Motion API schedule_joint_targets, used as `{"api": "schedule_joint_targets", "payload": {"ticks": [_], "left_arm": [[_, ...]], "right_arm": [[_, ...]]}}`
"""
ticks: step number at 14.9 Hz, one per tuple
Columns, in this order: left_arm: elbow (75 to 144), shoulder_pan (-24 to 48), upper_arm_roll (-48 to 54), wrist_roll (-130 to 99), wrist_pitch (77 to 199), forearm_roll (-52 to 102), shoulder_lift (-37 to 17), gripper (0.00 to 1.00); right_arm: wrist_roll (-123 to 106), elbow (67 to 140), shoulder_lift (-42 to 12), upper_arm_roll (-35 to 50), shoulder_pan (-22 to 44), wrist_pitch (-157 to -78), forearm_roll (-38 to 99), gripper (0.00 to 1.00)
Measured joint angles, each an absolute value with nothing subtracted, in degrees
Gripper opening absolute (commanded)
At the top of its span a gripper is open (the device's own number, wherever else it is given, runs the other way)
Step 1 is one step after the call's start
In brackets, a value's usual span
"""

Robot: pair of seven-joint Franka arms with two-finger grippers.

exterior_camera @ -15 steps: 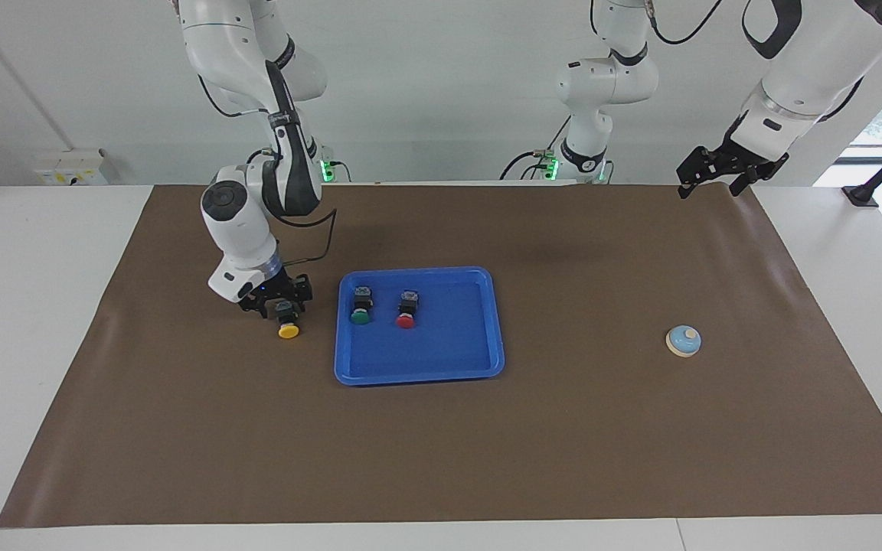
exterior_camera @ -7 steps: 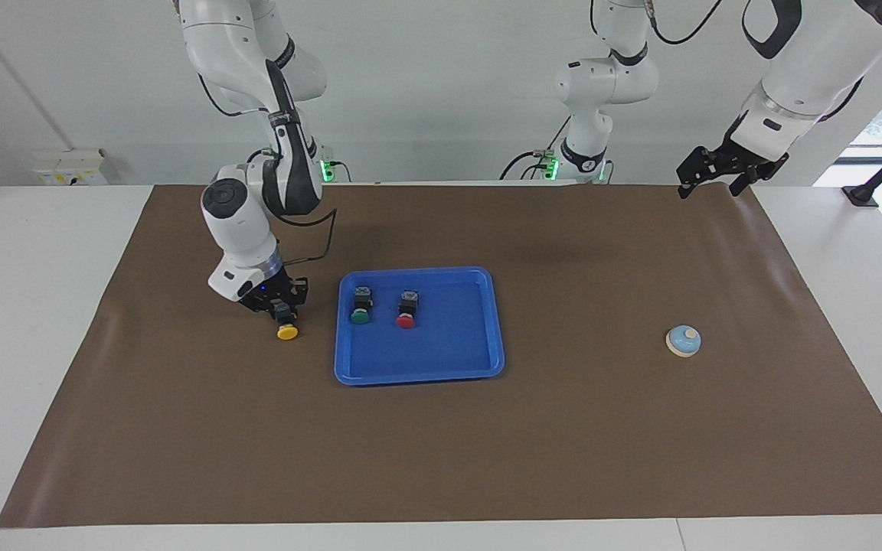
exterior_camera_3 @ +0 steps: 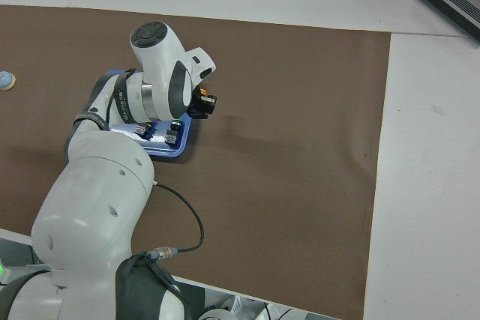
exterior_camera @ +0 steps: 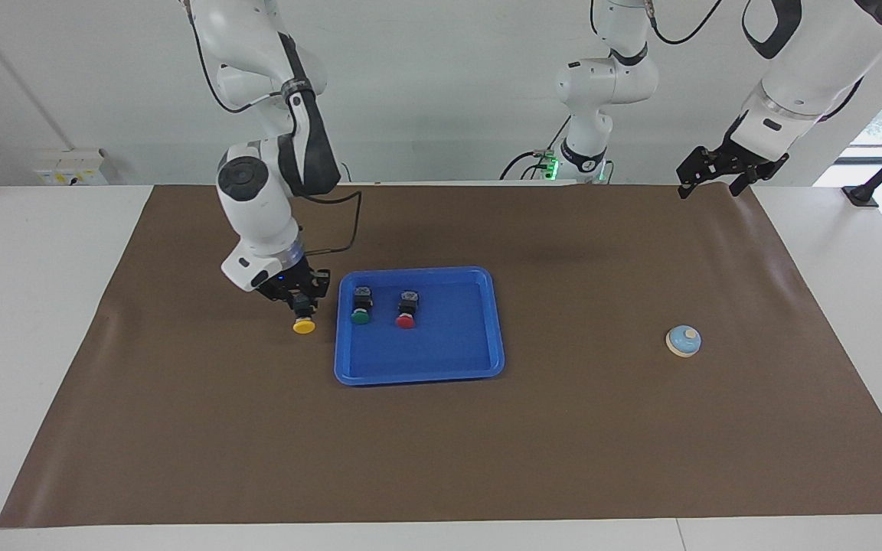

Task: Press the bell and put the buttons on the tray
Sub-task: 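Carry the yellow button into the tray and open the right gripper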

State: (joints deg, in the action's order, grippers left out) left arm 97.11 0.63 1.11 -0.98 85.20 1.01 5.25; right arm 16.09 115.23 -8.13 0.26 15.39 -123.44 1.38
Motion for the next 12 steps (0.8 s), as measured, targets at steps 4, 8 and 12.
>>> {"api": "schedule_joint_targets", "payload": {"ticks": [4, 8, 12], "left_arm": [[97.1, 0.6, 1.1, -1.0, 85.2, 1.0, 5.2, 1.00], [97.1, 0.6, 1.1, -1.0, 85.2, 1.0, 5.2, 1.00], [97.1, 0.6, 1.1, -1.0, 85.2, 1.0, 5.2, 1.00]], "right_arm": [[27.2, 110.9, -9.8, 0.5, 22.5, -122.1, 4.8, 0.00], [36.9, 101.1, -16.0, 0.5, 28.7, -118.6, 5.9, 0.00], [41.1, 97.7, -22.1, 0.5, 32.2, -121.0, 5.9, 0.00]]}}
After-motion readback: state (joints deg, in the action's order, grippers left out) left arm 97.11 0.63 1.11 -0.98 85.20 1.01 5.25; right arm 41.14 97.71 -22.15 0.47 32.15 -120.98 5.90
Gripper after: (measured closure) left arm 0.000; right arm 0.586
